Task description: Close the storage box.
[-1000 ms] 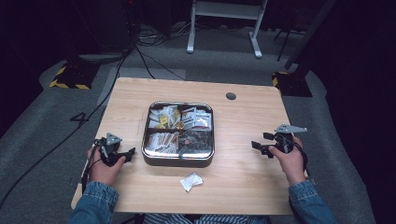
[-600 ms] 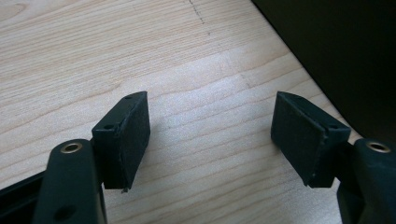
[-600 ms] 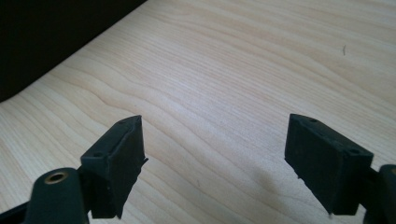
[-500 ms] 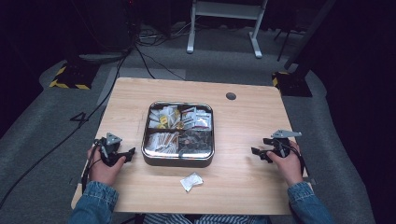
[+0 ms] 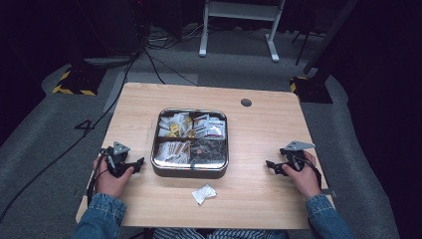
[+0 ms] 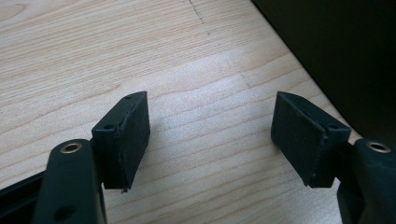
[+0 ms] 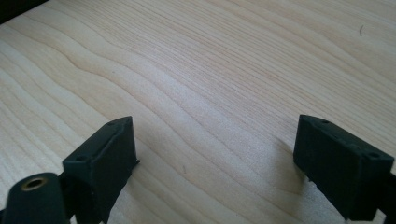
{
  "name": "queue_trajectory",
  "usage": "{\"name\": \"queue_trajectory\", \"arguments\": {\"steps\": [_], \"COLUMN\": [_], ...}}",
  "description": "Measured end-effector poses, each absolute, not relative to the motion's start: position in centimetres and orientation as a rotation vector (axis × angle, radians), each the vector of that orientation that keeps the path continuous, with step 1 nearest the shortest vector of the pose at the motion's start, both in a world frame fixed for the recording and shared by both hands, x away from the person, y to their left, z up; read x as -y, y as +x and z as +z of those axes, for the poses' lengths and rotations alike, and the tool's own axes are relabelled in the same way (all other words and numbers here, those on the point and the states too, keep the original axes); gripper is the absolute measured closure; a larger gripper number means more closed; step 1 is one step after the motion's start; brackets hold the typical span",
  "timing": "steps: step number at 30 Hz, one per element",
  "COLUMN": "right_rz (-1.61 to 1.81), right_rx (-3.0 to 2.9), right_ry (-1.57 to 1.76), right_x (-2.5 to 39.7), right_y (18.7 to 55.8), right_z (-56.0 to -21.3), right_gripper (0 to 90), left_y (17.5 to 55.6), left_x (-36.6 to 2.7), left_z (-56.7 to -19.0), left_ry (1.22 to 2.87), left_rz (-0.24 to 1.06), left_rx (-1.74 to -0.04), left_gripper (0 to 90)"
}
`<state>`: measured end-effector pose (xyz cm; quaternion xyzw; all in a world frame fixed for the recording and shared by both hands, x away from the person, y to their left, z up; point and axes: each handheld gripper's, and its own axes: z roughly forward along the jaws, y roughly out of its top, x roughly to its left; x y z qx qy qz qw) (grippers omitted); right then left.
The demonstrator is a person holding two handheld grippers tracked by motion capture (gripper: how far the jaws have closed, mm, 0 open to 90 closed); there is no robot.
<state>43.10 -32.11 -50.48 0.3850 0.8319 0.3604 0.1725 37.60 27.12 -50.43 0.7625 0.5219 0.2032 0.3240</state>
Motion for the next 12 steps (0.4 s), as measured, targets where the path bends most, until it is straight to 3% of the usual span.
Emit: {"name": "queue_trajectory", "arguments": {"steps": [4, 12], "right_rz": [1.016, 1.003], "right_rx": [-2.378, -2.354], "right_ry": [1.083, 1.118], "right_x": [31.92, 31.63], "right_y": [43.17, 43.08], "right_z": [-50.51, -50.53], "right_gripper": [8.1, 7.6], "left_y": [37.62, 37.62], "left_x": [-27.11, -27.11], "left_z": [-50.43, -50.43], "left_ry": [2.002, 2.001], "left_rz": [0.533, 0.533], "left_rx": [-1.369, -1.369], "left_gripper": [28.6, 28.6]}}
